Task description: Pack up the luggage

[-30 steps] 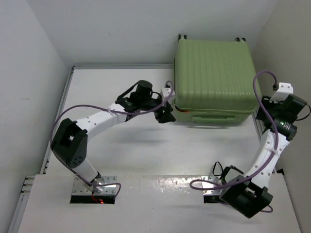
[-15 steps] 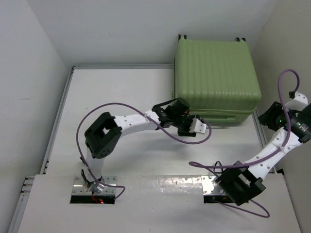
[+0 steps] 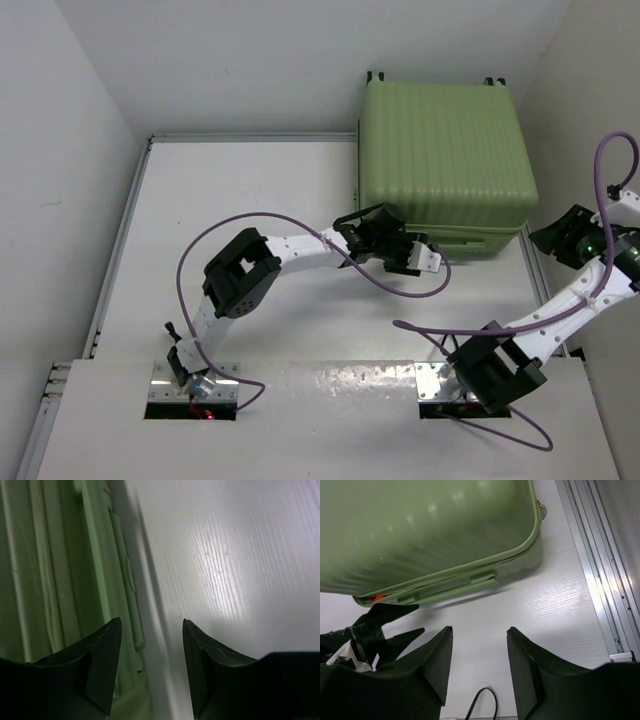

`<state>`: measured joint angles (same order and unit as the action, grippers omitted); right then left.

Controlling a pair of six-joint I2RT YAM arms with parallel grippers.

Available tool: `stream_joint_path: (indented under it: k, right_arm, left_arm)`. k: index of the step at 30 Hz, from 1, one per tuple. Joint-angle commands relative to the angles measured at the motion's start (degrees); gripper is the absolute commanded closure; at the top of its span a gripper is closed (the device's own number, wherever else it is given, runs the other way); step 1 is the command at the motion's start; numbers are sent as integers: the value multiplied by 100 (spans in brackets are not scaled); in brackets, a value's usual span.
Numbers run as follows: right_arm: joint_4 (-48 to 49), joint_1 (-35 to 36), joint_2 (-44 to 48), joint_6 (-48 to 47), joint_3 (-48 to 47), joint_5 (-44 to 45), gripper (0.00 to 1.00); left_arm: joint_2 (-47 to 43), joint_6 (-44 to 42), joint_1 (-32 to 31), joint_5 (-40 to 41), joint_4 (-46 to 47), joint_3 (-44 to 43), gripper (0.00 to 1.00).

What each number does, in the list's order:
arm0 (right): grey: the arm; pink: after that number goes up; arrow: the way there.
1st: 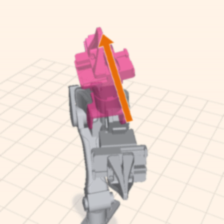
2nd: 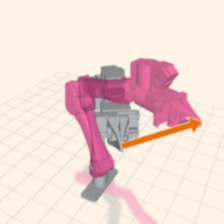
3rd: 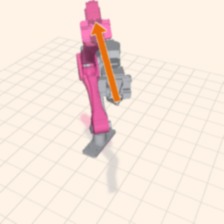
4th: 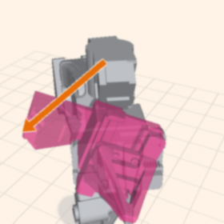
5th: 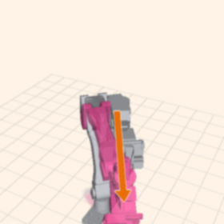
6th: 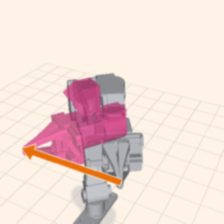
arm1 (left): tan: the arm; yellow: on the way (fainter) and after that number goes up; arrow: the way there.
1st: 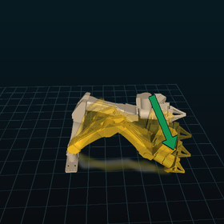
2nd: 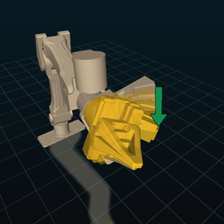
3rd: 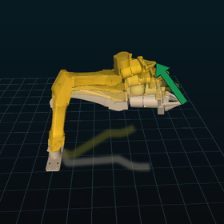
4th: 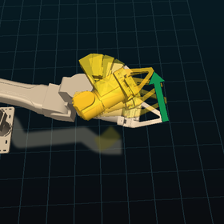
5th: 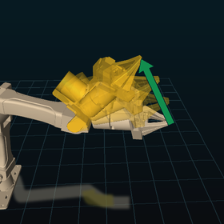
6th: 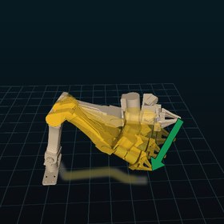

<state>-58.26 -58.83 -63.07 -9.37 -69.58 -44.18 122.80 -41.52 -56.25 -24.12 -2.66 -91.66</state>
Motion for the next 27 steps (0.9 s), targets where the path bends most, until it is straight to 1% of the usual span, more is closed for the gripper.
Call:
stream_joint_path:
  k: [1, 4, 7, 10, 11, 14, 18, 20, 21, 23, 24, 25, 26, 27]
  right_arm:
    - [-89, -102, -21, -232, -73, -345, 53]
    - [-89, -129, -39, -259, -29, -363, 53]
    - [-72, -129, -65, -259, -38, -363, 53]
    - [-89, -173, -83, -267, -117, -372, 53]
    - [-106, -182, -92, -268, -204, -380, 53]
    - [-273, -252, -118, -355, -310, -416, 53]
    - [-291, -305, -144, -426, -337, -407, 53]
    - [-291, -305, -162, -426, -337, -416, 53]
    - [-300, -296, -188, -426, -345, -407, 53]
    - [-300, -305, -188, -417, -346, -424, 53]
    - [-309, -305, -197, -434, -354, -416, 53]
    - [-317, -305, -171, -452, -363, -407, 53]
    - [-309, -305, -162, -487, -372, -381, 53]
    - [-318, -313, -162, -531, -355, -380, 53]
  left_arm:
    - [16, -128, -123, 65, 485, -379, 45]
    - [68, -129, -176, 65, 538, -554, 45]
    - [340, -129, -176, 127, 538, -774, 45]
    - [639, -181, -176, 188, 292, -1143, 45]
    - [875, -94, -115, 188, 161, -1335, 45]
    - [1183, -41, -53, 188, 55, -1399, 45]
    - [1404, -41, -53, 390, -24, -1477, 46]
    - [1606, 64, -53, 486, -147, -1609, 46]
    - [1676, 265, -1, 557, -208, -1819, 46]
    - [2009, 529, 78, 688, -462, -2170, 46]
    - [2115, 696, 79, 785, -821, -2372, 46]
    - [2203, 698, 79, 1030, -963, -2670, 46]
    - [2256, 698, 79, 1189, -1069, -2734, 46]
    - [2344, 698, 79, 1416, -1427, -2813, 46]
